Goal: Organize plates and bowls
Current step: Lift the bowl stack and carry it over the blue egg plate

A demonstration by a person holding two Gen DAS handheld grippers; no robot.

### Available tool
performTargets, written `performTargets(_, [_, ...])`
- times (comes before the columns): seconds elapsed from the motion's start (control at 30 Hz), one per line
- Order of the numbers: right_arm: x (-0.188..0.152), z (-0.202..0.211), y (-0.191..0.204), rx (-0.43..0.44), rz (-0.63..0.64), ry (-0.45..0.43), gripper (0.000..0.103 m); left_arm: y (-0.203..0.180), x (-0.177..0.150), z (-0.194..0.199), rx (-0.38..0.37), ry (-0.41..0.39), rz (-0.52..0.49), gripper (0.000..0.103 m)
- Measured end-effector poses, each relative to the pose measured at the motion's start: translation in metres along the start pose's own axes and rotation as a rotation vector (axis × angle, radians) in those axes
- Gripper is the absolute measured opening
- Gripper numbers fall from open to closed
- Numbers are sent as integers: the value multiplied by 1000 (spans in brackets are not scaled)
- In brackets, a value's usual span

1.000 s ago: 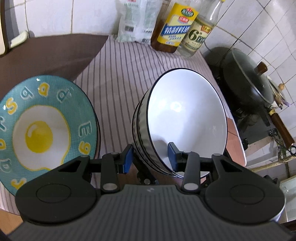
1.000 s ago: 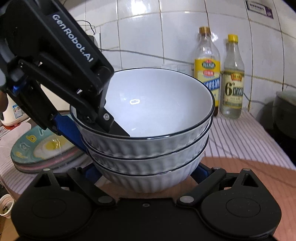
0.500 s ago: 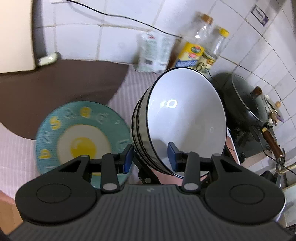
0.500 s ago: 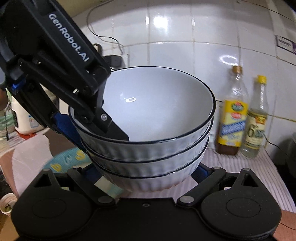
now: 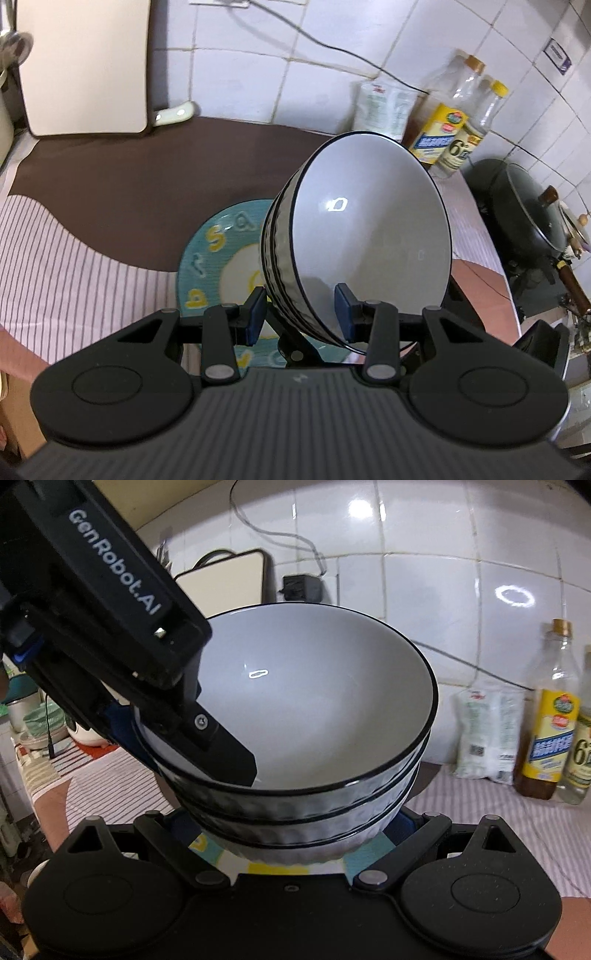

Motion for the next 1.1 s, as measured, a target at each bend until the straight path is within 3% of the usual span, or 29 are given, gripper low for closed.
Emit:
performTargets(0.73, [-36, -37, 19, -22, -9, 151, 99, 39, -9, -49, 3, 72, 35, 38])
performTargets(1.1, [-35, -38, 18, -42, -7, 167, 99, 44, -8, -55, -16, 65, 71, 39])
Point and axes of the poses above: each gripper's, at about its wrist camera, not at the fingertips, and z roughly against the way its jaws point, y to its left, x to its top, the point moved 6 cm from there along -z, roughly the way its jaws point, and after that the axes turned 6 degrees about -x, right-handed, at the moved point
